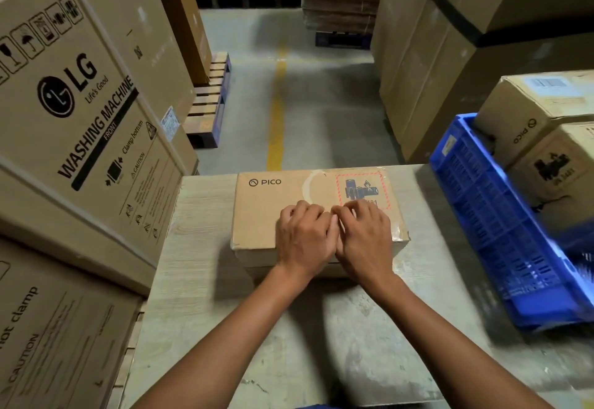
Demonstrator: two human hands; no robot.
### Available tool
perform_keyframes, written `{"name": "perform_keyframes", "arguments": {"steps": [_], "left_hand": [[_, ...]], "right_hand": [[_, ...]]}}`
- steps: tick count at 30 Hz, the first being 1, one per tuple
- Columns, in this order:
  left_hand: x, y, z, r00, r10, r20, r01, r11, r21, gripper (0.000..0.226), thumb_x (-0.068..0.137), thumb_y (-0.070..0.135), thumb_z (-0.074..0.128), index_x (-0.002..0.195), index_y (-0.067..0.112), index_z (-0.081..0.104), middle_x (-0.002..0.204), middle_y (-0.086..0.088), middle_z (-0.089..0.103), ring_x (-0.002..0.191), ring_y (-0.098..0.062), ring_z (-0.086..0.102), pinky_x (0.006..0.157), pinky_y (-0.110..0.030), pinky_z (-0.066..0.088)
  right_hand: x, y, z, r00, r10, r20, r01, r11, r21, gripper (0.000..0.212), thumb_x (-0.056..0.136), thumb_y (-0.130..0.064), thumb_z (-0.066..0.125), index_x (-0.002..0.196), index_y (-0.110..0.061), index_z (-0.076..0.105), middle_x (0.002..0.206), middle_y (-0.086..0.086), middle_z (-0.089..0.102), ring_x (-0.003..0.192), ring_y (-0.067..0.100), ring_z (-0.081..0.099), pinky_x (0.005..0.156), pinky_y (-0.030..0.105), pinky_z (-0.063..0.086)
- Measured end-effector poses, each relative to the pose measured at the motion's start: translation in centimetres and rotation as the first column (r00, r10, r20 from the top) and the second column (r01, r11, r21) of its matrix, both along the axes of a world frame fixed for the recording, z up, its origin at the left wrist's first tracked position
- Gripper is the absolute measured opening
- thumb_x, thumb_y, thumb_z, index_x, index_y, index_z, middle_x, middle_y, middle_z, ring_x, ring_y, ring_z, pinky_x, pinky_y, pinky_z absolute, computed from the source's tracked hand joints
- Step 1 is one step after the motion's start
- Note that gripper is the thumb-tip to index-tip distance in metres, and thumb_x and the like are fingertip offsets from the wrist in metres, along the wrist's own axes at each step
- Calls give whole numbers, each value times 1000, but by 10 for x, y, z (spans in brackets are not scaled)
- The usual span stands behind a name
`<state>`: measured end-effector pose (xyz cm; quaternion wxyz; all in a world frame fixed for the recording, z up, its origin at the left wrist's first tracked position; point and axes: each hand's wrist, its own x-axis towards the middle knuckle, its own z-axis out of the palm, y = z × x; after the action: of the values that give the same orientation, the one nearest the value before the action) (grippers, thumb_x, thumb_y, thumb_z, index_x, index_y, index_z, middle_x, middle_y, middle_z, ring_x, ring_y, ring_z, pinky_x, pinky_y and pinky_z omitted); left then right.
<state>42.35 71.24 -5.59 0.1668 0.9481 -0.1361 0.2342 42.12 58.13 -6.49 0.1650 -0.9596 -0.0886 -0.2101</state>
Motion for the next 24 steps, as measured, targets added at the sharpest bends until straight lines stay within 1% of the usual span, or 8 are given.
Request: {"name": "perform_keyframes", "arguments": {"steps": [5,7,10,13,15,18,20,24], "left_hand": [[12,9,2,997,-50,-61,45,996,-77,29,92,31,52,82,16,74,88,0,67,84,-24,57,71,-41,48],[10,13,6,988,-74,-137,62,994,-91,32,92,34,47,93,19,75,102,1,67,96,-24,58,83,-43,47],[11,21,14,925,22,-380,-22,1000,4,43,98,47,37,132,32,60,148,-4,46,139,-29,36,115,-51,21],[20,42,19,827,237,-510,-188,971,146,57,101,55,36,153,33,30,165,-7,14,152,-34,5,119,-60,4],[24,65,23,766,322,-556,-310,943,119,63,99,58,38,155,30,25,166,-11,8,150,-38,3,117,-65,9],[28,84,23,707,320,-630,-378,925,45,68,99,59,40,156,28,21,165,-10,0,146,-42,11,112,-62,24],[28,83,22,711,309,-631,-374,927,32,68,100,58,39,157,28,19,166,-9,-4,143,-42,19,107,-56,33],[29,78,24,723,314,-615,-432,900,-49,64,100,56,41,156,30,25,166,-5,0,142,-39,24,106,-52,35]], "right_hand": [[8,-6,0,998,47,-41,-47,999,1,24,92,-38,53,106,-22,64,108,3,58,98,24,51,85,40,40],[4,-10,-2,998,70,3,-70,997,32,28,93,-41,52,105,-21,66,108,4,59,99,26,54,87,42,42],[-3,-4,0,998,-62,-2,62,997,50,35,91,-50,54,104,-22,69,113,4,61,106,27,57,99,50,39],[-5,-3,3,955,-271,-118,281,957,74,47,84,-59,61,115,-23,65,130,8,54,123,29,49,109,61,26],[-4,-13,6,902,-376,-213,412,897,161,62,82,-60,67,130,-22,56,144,13,43,133,34,40,108,63,28],[-1,-26,9,851,-382,-360,517,730,447,80,82,-56,73,146,-18,43,149,11,39,132,32,43,99,49,43],[1,-25,10,850,-341,-402,524,622,582,73,84,-49,74,143,-17,46,140,6,53,124,26,54,94,38,46],[3,-19,22,864,-339,-372,503,554,664,49,90,-37,72,132,-18,55,126,1,67,114,21,63,92,35,48]]}}
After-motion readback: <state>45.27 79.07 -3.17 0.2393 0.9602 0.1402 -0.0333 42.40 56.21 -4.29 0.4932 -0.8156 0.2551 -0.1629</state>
